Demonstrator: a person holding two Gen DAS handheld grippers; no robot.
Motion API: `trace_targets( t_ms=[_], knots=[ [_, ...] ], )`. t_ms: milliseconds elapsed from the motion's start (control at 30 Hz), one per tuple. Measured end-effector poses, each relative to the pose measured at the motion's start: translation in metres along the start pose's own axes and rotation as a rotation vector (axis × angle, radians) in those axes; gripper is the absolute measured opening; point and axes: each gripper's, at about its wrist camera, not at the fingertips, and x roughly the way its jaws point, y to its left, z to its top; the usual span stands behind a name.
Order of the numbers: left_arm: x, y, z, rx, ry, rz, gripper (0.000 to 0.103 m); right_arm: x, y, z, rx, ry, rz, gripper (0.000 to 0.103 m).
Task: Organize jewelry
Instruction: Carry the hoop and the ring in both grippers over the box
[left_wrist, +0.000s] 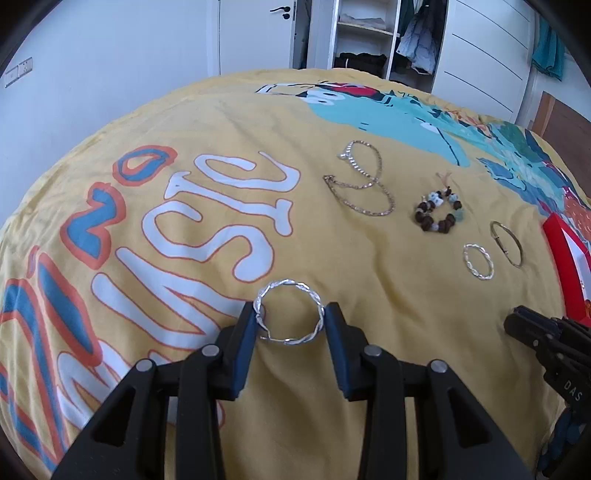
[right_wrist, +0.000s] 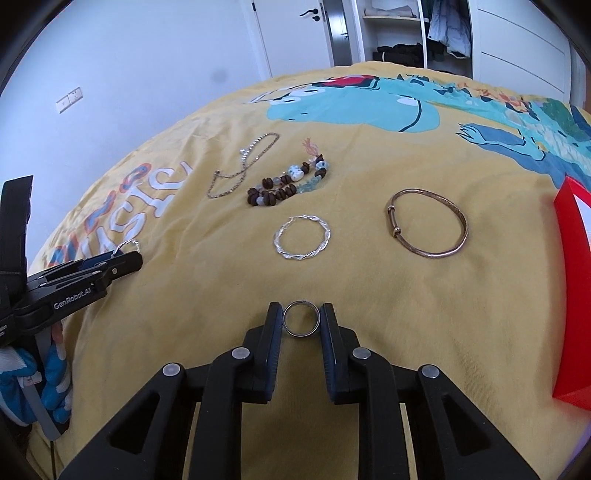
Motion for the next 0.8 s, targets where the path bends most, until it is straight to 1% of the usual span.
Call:
trace_targets(
  t_ms=[100,233,300,400,500,567,633,700,800],
  knots=[
    [-0.008,-0.004,0.0,0.004,-0.004,-0.002,0.035,-0.009,0.002,-0.003,-0.004,-0.003,0.004,0.02],
    [-0.023,-0.017,0.003,0.015,-0.019,-0.015,0.035,-0.032,-0.001,-0.006,0.002,-0.02,0.004,0.02],
    [-0.031,-0.029,0.005,0.029,-0.029,-0.029,0.035,-0.043,-0.004,-0.007,0.004,-0.032,-0.002,0.02],
    [-0.042,-0.053,0.009,0.051,-0.043,-0.063,0.035,-0.069,-0.02,-0.01,0.02,-0.059,-0.029,0.02],
    [-0.052,-0.087,0.015,0.078,-0.056,-0.12,0.035,-0.093,-0.044,-0.012,0.041,-0.083,-0.065,0.02],
    [-0.058,-0.118,0.02,0.11,-0.065,-0.168,0.035,-0.11,-0.064,-0.012,0.051,-0.097,-0.101,0.02],
    [-0.063,-0.148,0.025,0.137,-0.076,-0.214,0.035,-0.127,-0.093,-0.011,0.071,-0.11,-0.145,0.02],
    [-0.066,-0.187,0.032,0.174,-0.085,-0.273,0.035,-0.137,-0.117,-0.011,0.095,-0.117,-0.175,0.02],
    [-0.064,-0.238,0.04,0.222,-0.076,-0.346,0.035,-0.15,-0.163,-0.01,0.131,-0.115,-0.231,0.02]
  ],
)
